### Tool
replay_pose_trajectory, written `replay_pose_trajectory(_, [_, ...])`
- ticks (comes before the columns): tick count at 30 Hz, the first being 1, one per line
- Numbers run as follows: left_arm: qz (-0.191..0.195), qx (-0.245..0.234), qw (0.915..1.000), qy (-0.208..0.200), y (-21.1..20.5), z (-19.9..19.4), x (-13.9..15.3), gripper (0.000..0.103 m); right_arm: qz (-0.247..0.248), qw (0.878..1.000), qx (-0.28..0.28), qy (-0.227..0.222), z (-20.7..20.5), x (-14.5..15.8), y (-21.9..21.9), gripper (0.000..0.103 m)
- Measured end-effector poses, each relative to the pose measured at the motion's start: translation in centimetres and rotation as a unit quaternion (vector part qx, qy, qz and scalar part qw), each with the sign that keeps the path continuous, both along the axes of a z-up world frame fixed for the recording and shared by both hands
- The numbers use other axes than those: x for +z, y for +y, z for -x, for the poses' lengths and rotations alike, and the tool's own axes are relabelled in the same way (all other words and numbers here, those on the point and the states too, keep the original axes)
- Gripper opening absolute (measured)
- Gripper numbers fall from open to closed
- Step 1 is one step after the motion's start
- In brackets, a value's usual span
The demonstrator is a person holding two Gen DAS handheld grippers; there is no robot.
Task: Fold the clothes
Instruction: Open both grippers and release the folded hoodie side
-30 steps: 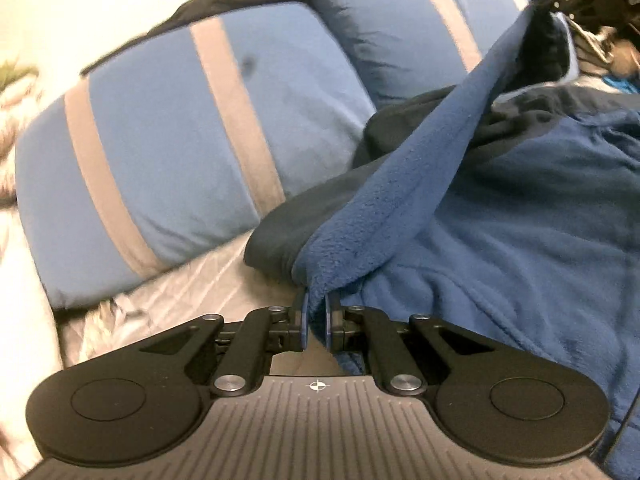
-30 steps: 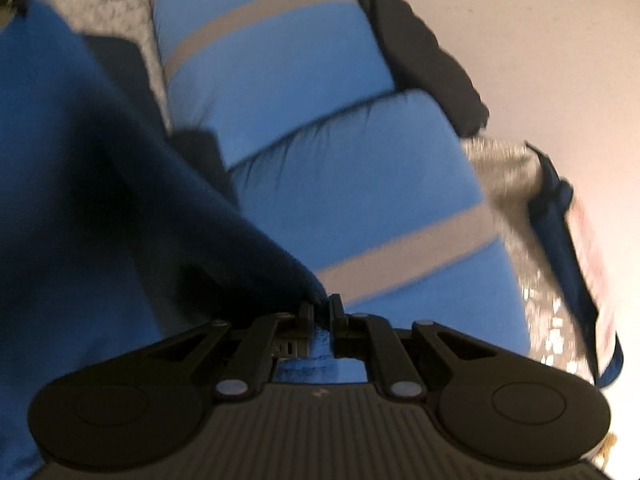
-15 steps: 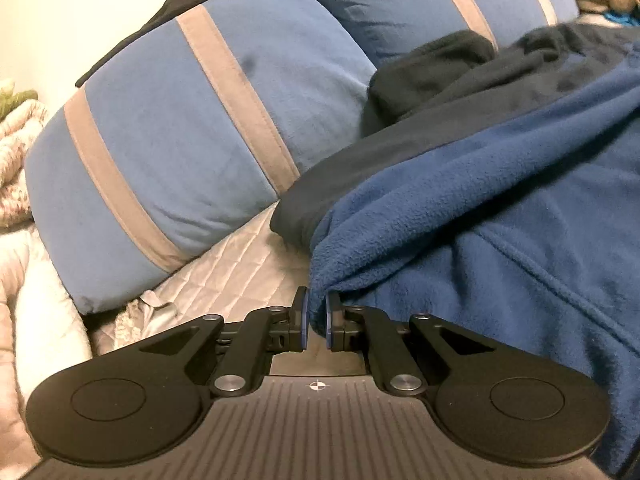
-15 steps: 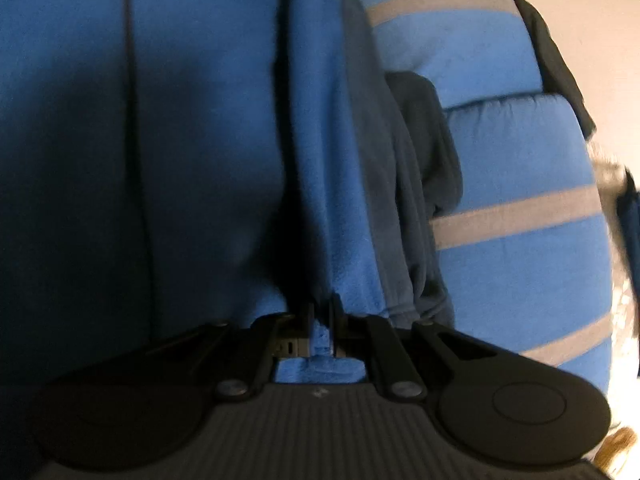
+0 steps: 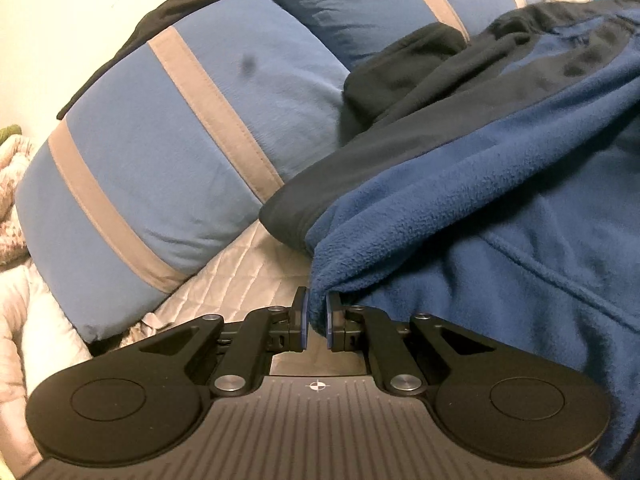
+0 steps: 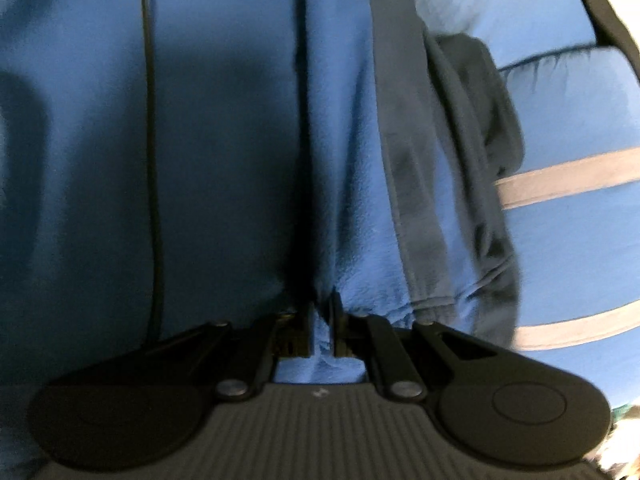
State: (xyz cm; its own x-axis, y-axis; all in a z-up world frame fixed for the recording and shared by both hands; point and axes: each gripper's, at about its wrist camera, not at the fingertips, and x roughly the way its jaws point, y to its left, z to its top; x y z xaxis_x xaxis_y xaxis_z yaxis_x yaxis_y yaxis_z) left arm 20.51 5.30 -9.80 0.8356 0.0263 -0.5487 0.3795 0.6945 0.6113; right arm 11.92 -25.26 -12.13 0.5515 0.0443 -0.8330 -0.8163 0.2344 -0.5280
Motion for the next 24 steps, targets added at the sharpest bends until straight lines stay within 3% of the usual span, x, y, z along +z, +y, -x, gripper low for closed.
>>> replay_pose_trajectory(3, [-0.027, -0.006, 0.9996, -0.004, -0.2, 0.1, -0.7, 0.009, -0.008, 0.999, -0.01, 0.037, 0.0, 0.4, -0.4, 0.006])
replay_pose_trajectory(4, [-0.028, -0.006, 0.9996, -0.002, -0.1, 0.1, -1.0, 0.009, -0.01, 0.999, -0.014, 0.049, 0.0, 0.6, -0.6, 0.0])
replay_pose_trajectory(9, [0.002, 0.01, 0.9999, 0.005, -0.1, 0.4, -1.2, 0.009, -0.035, 0.997, -0.034, 0.062, 0.5, 1.0, -2.0, 0.001])
replay_pose_trajectory(10, [-0.005, 0.007, 0.9999, 0.005, -0.2, 0.5, -1.4, 0.009, -0.052, 0.996, -0.044, 0.064, 0.3, 1.3, -2.4, 0.012])
replay_pose_trajectory(12, [-0.018, 0.002, 0.9998, 0.006, -0.3, 0.9, -1.6, 0.011, -0.075, 0.994, -0.046, 0.06, 0.6, 1.8, -3.1, 0.021])
replay_pose_trajectory(17, [-0.008, 0.026, 0.9992, 0.028, 0.6, 1.3, -1.5, 0.011, -0.081, 0.997, -0.005, 0.005, 1.4, 3.0, -3.7, 0.074])
replay_pose_trajectory(20, [0.018, 0.043, 0.9981, 0.04, 1.6, 1.7, -1.3, 0.016, -0.08, 0.996, 0.031, -0.035, 2.6, 3.7, -4.0, 0.081])
replay_pose_trajectory(23, [0.049, 0.052, 0.9967, 0.04, 2.5, 2.4, -0.4, 0.04, -0.052, 0.994, 0.062, -0.073, 3.0, 2.9, -3.9, 0.08])
replay_pose_trajectory(24, [0.061, 0.052, 0.9961, 0.038, 2.7, 2.7, 0.0, 0.042, -0.04, 0.993, 0.073, -0.084, 3.0, 2.3, -3.7, 0.079])
